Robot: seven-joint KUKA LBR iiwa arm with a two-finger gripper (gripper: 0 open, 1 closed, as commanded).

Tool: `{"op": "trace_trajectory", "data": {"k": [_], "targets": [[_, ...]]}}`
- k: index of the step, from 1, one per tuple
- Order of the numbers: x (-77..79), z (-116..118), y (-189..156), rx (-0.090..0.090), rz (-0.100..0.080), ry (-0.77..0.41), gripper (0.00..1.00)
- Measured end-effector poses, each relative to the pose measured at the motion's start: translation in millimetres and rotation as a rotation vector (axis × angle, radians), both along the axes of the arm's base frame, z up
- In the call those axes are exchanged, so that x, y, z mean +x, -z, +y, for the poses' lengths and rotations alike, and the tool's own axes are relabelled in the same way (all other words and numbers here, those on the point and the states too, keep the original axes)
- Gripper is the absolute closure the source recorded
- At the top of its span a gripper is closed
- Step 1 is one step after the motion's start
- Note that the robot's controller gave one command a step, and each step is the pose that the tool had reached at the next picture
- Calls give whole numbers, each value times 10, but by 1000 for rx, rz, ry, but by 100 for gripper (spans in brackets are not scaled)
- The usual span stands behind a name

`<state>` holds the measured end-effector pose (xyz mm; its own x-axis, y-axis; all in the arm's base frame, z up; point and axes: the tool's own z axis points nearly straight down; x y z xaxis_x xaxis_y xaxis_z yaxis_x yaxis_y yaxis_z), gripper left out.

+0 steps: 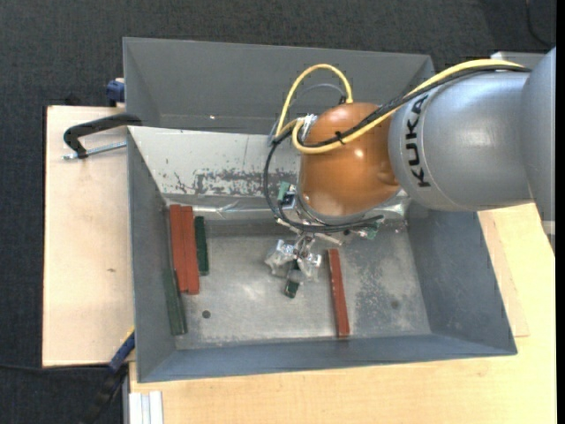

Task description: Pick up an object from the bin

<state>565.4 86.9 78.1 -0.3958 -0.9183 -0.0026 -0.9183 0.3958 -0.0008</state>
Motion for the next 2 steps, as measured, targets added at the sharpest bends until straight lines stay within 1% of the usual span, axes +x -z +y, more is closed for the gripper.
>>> {"op": "trace_trajectory", "data": {"k": [1,2], "targets": [[-2,3,3,1,1,0,0],[-4,1,6,1,1,0,100]]}}
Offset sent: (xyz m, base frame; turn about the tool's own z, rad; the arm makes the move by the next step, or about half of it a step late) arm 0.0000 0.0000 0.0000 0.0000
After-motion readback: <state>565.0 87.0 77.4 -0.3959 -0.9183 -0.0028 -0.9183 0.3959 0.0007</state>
